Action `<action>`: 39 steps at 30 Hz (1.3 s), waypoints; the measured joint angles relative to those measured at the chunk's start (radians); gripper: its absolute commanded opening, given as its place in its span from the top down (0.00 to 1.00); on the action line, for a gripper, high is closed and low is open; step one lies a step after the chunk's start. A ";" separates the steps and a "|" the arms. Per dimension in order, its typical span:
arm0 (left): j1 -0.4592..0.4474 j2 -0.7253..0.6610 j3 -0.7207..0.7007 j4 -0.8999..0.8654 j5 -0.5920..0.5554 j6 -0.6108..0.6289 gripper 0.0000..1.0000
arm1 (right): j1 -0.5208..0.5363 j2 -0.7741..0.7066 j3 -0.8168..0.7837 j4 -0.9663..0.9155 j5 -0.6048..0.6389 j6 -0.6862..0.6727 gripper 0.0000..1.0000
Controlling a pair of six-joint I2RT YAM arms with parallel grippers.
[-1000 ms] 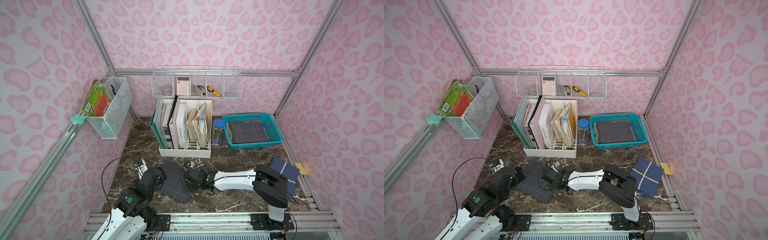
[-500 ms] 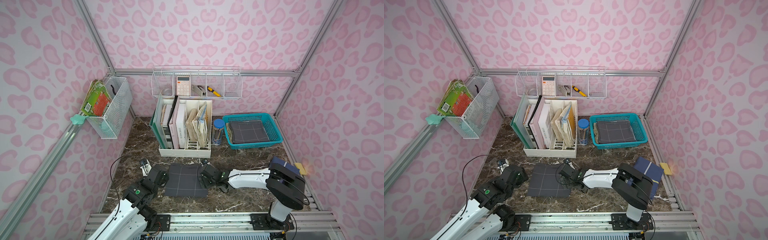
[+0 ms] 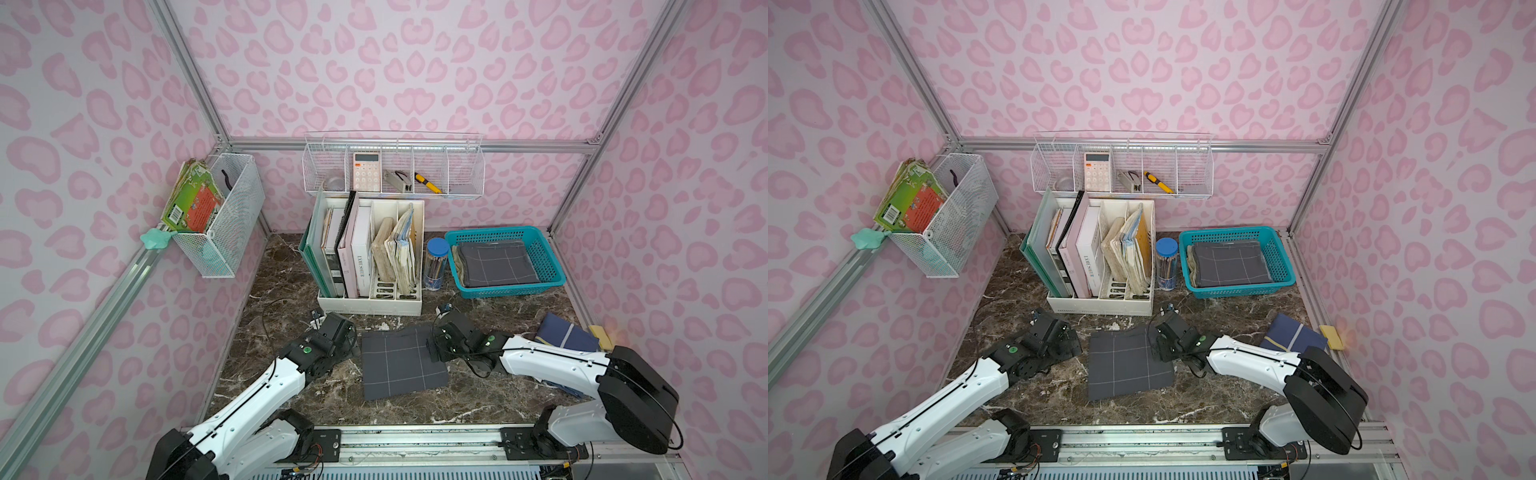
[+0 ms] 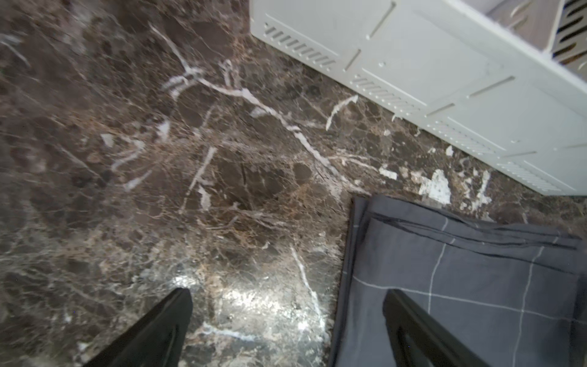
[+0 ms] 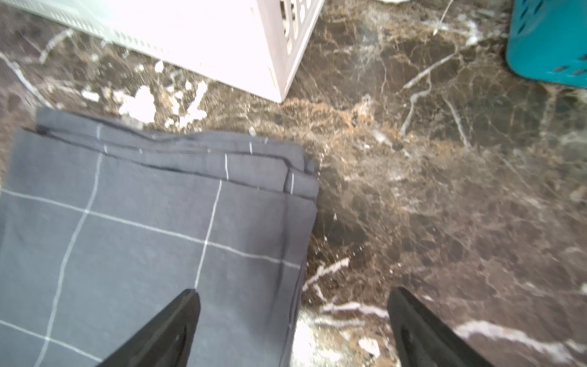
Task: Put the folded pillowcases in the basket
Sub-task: Move the pillowcase to the center of the board, then pick up the pillowcase at the center of the board.
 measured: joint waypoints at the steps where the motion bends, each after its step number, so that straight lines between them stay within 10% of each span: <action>1: 0.000 0.020 0.004 0.005 0.022 0.000 0.01 | -0.006 0.010 0.007 0.005 -0.013 0.001 0.07; 20: -0.008 0.378 0.054 0.117 0.272 0.001 0.40 | -0.016 0.191 0.026 0.101 -0.099 0.038 0.29; 34: -0.137 0.475 0.127 0.180 0.270 -0.038 0.95 | -0.013 0.124 -0.032 0.108 -0.084 0.090 0.78; 39: -0.189 0.470 0.170 0.184 0.270 -0.067 1.00 | -0.013 0.034 -0.075 0.083 -0.030 0.114 0.94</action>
